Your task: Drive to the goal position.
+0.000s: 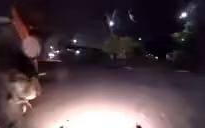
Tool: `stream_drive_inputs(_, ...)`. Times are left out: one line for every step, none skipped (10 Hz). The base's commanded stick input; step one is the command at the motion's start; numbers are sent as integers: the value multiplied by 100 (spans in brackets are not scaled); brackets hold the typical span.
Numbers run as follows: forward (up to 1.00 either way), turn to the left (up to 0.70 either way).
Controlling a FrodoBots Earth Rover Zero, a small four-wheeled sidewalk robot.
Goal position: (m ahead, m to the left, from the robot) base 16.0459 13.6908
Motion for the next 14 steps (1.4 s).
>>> stream_drive_inputs(70, 3)
stream_drive_inputs(70, 23)
stream_drive_inputs(70, 32)
stream_drive_inputs(70, 34)
stream_drive_inputs(70, 35)
stream_drive_inputs(70, 35)
stream_drive_inputs(70, 35)
stream_drive_inputs(70, 34)
stream_drive_inputs(70, 31)
stream_drive_inputs(70, 16)
stream_drive_inputs(70, 6)
stream_drive_inputs(70, 3)
stream_drive_inputs(70, 0)
stream_drive_inputs(70, 3)
